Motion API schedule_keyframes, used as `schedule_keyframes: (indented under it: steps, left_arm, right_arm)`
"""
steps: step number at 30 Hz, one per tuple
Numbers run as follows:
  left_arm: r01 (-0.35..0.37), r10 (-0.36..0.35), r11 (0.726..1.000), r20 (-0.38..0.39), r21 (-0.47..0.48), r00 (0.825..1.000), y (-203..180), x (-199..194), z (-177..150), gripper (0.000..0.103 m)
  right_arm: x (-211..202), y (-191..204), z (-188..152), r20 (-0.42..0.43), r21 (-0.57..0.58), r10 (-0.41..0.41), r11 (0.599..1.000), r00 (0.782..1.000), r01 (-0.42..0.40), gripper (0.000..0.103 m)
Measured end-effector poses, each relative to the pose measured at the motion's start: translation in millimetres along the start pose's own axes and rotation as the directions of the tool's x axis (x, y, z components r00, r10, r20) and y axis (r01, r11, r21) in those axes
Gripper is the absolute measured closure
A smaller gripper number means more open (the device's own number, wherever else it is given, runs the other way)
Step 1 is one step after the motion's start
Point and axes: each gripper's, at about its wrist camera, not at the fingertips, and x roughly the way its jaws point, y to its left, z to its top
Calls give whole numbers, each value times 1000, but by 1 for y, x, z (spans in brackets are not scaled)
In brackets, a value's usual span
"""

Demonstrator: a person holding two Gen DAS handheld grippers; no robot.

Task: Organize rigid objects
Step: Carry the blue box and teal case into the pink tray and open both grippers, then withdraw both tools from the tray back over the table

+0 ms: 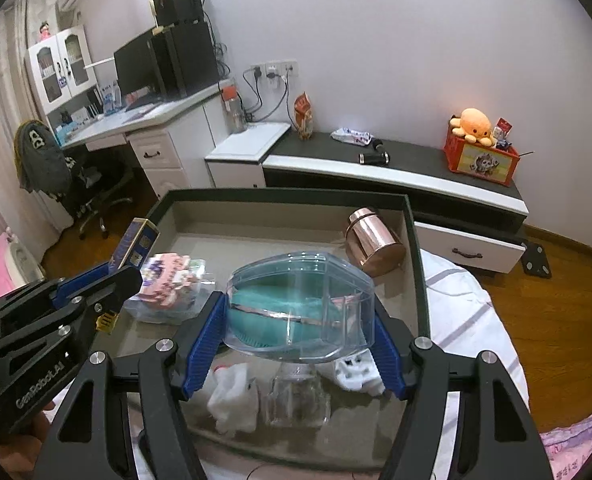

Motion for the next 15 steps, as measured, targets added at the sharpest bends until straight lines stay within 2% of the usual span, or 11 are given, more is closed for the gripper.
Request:
schedule_keyframes:
  steps: [6, 7, 8, 9, 11, 12, 13, 14, 15]
  left_arm:
    - [6, -6, 1000, -49, -4, 999, 2, 26, -4, 79]
    - [1, -1, 1000, -46, 4, 999, 2, 26, -5, 73]
    - [-2, 2, 1000, -46, 5, 999, 1, 25, -4, 60]
    - [-7, 7, 1000, -42, 5, 999, 1, 24, -4, 52]
    - [-45, 45, 999, -20, 2, 999, 3, 17, -4, 32]
    - [-47, 47, 999, -12, -6, 999, 5, 14, -3, 25]
    - [-47, 47, 999, -5, -14, 999, 7, 11, -3, 9]
    - [-51, 51, 999, 7, -19, 999, 8, 6, -3, 2]
    - [-57, 57, 998, 17, -17, 998, 8, 2, -3, 2]
  right_arm:
    - [28, 0, -1, -70, -27, -15, 1000, 997, 13, 34]
    - [31, 0, -1, -75, -29, -22, 999, 997, 20, 34]
    - [32, 0, -2, -78, -29, -28, 999, 997, 25, 34]
    - [32, 1, -2, -83, -32, -32, 999, 996, 30, 34]
    - [32, -1, -3, -85, -30, -48, 999, 995, 45, 29]
    - [29, -2, -3, -78, -24, -51, 998, 996, 50, 23]
    - [27, -4, -3, -69, -19, -49, 999, 996, 48, 20]
    - [23, -5, -4, -62, -13, -39, 999, 997, 38, 20]
    - [21, -6, -4, -59, -9, -38, 999, 998, 38, 17]
